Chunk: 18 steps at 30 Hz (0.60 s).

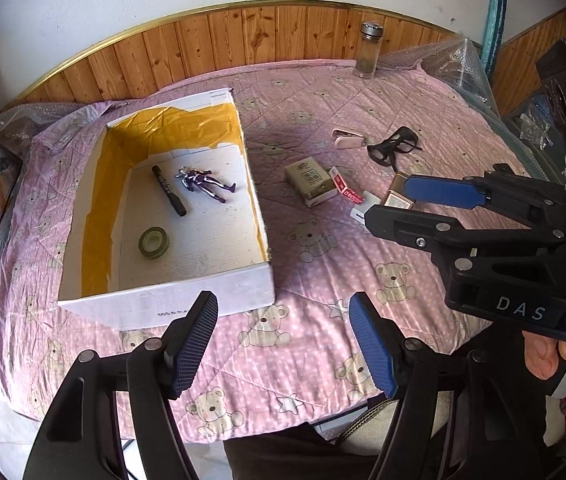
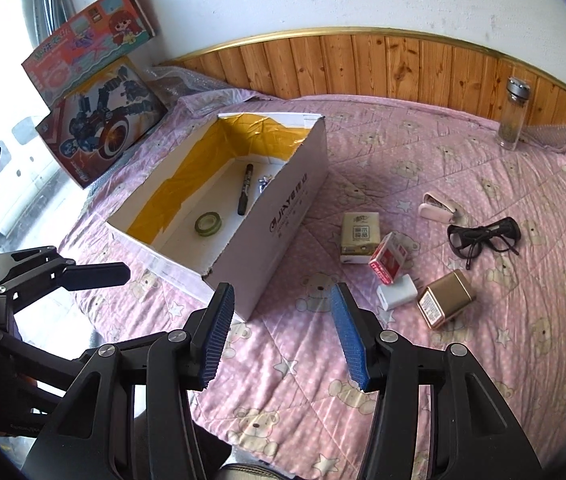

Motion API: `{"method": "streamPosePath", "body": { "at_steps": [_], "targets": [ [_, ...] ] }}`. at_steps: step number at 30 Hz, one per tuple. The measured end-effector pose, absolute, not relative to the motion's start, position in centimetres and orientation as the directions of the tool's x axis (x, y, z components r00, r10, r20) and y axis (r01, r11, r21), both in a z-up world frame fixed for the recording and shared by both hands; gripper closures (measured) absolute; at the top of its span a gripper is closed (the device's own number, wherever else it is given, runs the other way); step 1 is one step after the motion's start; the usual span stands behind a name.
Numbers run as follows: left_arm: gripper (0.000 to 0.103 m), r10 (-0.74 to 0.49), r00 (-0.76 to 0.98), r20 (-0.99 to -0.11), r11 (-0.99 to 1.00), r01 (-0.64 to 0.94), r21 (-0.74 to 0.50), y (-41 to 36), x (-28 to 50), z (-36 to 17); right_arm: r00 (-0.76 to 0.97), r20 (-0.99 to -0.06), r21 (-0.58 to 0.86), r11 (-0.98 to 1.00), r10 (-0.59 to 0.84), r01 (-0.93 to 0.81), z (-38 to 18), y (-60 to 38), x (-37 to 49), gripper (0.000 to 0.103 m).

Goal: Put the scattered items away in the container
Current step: 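Withdraw both tools from box toward remaining items, then grasp red-white stapler box with left tool while right tool grasps gold tin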

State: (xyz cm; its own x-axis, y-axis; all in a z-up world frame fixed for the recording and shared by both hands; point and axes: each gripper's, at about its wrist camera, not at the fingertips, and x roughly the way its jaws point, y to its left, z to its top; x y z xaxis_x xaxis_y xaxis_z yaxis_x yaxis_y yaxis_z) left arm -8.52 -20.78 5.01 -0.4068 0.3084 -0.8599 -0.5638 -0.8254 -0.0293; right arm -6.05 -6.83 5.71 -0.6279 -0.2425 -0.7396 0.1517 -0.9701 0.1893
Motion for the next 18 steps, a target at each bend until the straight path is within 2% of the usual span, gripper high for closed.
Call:
{"method": "streamPosePath", "body": {
  "at_steps": [18],
  "targets": [
    [0.033, 0.374, -0.318, -0.872, -0.797, -0.591, -0.127, -12.7, -8.6, 0.7, -0.627, -0.754, 0.298, -0.952, -0.193, -0.066, 0.0, 5.9, -4.6, 0.049]
  ]
}}
